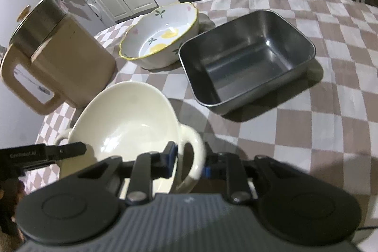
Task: Organize plates and bowls
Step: 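Lift the cream bowl off the table with both tools, then carry the cream two-handled bowl with both tools toward the dark-rimmed plate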
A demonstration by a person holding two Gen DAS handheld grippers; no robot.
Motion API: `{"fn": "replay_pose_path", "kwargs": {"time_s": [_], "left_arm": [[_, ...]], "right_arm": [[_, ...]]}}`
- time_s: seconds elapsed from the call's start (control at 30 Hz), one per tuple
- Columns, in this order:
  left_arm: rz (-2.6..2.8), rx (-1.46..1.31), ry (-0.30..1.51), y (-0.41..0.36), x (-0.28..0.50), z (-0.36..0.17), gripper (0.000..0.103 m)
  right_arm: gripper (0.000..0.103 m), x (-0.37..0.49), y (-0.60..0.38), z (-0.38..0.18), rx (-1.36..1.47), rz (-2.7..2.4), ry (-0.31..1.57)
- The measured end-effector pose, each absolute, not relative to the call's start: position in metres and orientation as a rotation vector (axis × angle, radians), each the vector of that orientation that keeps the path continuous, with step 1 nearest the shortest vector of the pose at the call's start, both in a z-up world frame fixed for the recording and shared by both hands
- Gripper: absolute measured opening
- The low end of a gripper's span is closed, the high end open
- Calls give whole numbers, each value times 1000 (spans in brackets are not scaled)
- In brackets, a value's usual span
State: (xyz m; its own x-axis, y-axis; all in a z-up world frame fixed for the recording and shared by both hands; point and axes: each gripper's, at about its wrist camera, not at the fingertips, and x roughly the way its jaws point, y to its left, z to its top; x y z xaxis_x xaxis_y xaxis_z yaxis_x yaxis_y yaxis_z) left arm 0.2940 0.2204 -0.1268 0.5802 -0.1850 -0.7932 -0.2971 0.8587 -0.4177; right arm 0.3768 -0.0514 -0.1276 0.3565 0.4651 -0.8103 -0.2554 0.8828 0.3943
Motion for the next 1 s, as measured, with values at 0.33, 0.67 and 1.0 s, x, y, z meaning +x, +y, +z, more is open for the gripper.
{"fn": "replay_pose_path", "kwargs": {"time_s": [0.33,0.67,1.0], "left_arm": [[35,-540,943,227,296,-119,27],[27,-485,973,219,299,-125,27],[19,-406,961,209,296,-121,28]], "right_arm": [[26,373,-49,-128,184,484,1097],[26,372,-49,-128,189,475,1085],[27,367,-47,-126,163,463,1073]]}}
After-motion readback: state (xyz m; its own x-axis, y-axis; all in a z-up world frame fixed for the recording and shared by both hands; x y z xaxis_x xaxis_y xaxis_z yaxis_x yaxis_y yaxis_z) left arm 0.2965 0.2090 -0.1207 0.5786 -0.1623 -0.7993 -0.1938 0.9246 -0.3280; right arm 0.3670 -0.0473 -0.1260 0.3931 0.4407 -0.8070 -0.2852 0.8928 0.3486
